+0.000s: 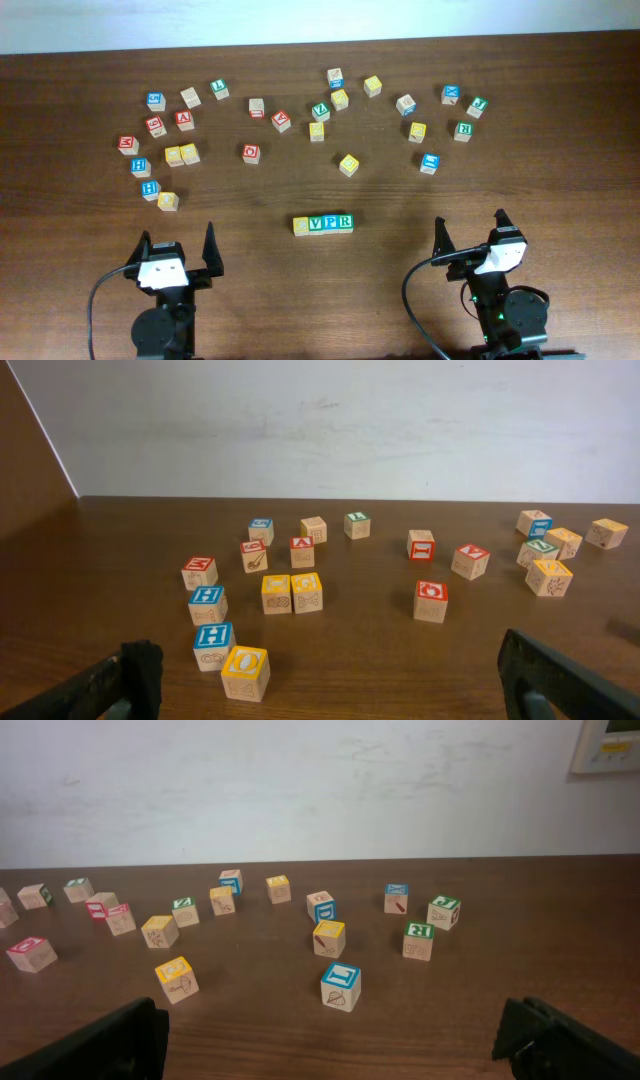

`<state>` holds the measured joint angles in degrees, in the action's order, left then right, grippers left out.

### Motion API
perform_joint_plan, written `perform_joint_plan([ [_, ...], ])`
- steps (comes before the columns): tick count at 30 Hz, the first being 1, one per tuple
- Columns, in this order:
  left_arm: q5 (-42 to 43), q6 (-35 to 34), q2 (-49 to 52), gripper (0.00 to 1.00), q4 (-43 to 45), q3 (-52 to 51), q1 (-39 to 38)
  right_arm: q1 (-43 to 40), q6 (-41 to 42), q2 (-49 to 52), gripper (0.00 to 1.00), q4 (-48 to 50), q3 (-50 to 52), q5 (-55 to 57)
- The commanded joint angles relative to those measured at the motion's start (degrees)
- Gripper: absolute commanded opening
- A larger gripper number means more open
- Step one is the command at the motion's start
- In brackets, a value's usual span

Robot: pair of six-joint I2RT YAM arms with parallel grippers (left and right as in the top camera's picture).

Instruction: Spell out CVPR

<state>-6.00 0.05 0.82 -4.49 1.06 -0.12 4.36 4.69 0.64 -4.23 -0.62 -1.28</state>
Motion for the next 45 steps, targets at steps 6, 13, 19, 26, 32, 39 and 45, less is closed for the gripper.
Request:
perform_joint_plan([
  [6, 0.63, 0.85, -0.52, 0.98, 0.17, -0.55, 0.42, -0.26, 0.02, -0.46, 0.99, -0.31, 0.31, 0.31],
  [13, 0.61, 0.85, -0.52, 0.98, 0.17, -0.55, 0.42, -2.97, 0.00, -0.46, 0.98, -0.33, 0.31, 0.55],
  [19, 0.61, 0.85, -0.52, 0.98, 0.17, -0.55, 0.42, -4.11, -4.11, -0.46, 0.98, -0.50, 0.31, 0.94],
  [26, 0.63, 0.85, -0.52, 0.98, 0.17, -0.55, 0.42, -4.00, -4.46, -0.46, 0.98, -0.37, 0.31, 0.92],
  [32, 0.63, 0.85, -0.52, 0.98, 0.17, -0.55, 0.39, -4.00, -4.46, -0.46, 0.98, -0.37, 0.31, 0.92],
  [39, 0.63, 0.85, -0.52, 0.99, 0.17, -0.55, 0.42, -4.00, -4.46, -0.46, 0.98, -0.37, 0.31, 0.92],
  [45, 0.61, 0.85, -0.52, 0.98, 0.17, -0.55, 0.39, -4.00, -4.46, -0.46, 0.98, -0.37, 0.31, 0.92],
])
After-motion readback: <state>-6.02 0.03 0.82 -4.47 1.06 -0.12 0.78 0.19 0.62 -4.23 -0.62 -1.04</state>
